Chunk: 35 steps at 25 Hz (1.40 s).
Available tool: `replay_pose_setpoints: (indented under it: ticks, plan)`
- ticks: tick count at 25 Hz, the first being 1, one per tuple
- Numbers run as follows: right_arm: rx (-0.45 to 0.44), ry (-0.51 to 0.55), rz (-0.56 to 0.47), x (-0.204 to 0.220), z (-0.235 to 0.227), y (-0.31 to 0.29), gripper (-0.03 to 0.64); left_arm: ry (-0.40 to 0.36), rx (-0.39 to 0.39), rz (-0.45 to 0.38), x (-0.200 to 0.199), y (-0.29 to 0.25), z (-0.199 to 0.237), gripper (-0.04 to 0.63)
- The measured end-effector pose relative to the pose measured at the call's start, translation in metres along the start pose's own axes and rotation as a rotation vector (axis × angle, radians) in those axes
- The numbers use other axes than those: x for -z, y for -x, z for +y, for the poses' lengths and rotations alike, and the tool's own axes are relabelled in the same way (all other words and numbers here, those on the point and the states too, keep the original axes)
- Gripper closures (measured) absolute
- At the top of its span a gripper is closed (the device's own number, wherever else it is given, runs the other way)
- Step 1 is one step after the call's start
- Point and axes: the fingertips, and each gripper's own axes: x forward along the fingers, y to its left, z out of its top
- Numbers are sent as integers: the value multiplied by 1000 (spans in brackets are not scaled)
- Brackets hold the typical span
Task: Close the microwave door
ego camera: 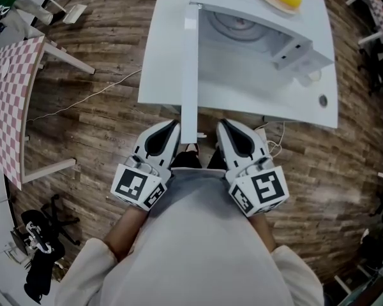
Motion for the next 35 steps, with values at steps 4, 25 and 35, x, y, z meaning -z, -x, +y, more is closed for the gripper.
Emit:
replay_pose_setpoints:
  ticks: [4, 25, 35]
  plan:
    - [9, -2, 0, -1, -2, 2, 592, 6, 10, 2, 0, -3, -2, 575]
    - [89, -25, -20, -2, -28, 21, 592, 42, 115, 17, -3, -32, -25, 575]
    - [126, -41, -30, -2, -43, 32, 592, 37, 156, 33, -1, -47, -40, 575]
